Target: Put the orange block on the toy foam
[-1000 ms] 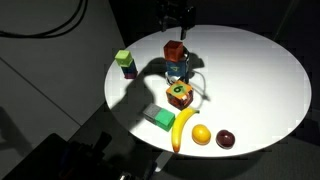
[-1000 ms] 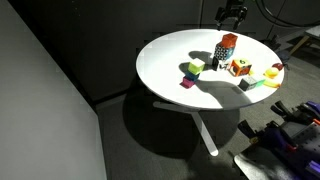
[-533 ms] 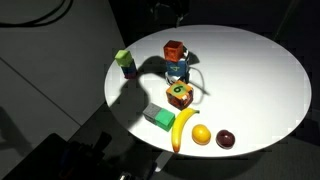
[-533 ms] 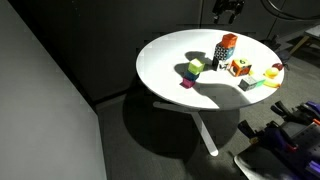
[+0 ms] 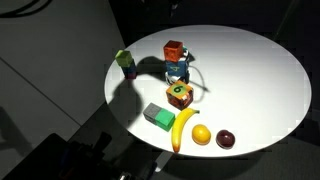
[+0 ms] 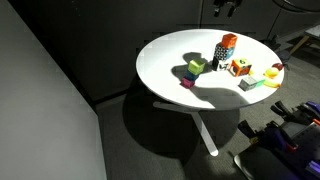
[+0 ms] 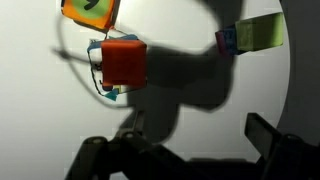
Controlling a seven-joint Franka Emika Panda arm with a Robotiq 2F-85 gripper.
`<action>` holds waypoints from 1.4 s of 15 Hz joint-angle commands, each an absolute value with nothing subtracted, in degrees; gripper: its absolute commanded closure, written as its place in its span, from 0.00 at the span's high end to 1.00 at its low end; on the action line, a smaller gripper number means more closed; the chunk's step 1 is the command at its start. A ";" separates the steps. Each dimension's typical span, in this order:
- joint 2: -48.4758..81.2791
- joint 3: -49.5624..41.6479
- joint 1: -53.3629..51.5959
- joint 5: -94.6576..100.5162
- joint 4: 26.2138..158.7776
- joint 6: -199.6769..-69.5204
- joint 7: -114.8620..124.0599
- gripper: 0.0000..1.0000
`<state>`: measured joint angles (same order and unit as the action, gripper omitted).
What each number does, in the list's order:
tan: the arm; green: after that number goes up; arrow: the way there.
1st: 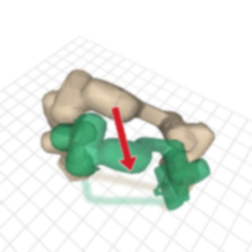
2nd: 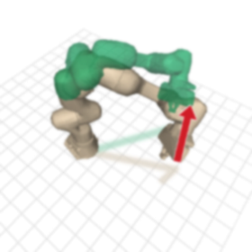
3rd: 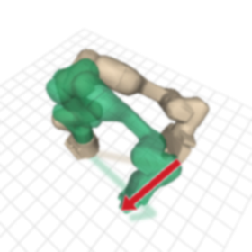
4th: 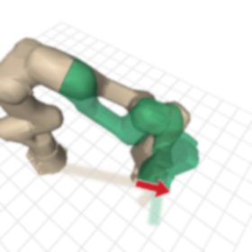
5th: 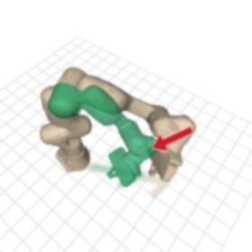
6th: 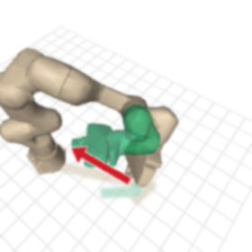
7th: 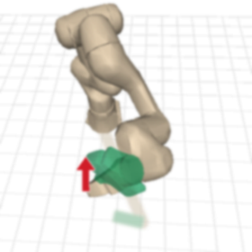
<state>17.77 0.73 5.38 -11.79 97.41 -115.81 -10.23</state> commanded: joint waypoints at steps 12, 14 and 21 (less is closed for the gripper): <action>5.21 -0.81 2.95 -0.30 108.07 -117.81 -6.32 1.00; 3.66 -0.90 2.91 1.54 109.26 -118.60 -5.00 1.00; -2.43 -1.09 3.10 2.75 114.89 -123.49 0.63 1.00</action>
<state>1.58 -0.38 3.74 1.83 110.97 -121.11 -2.77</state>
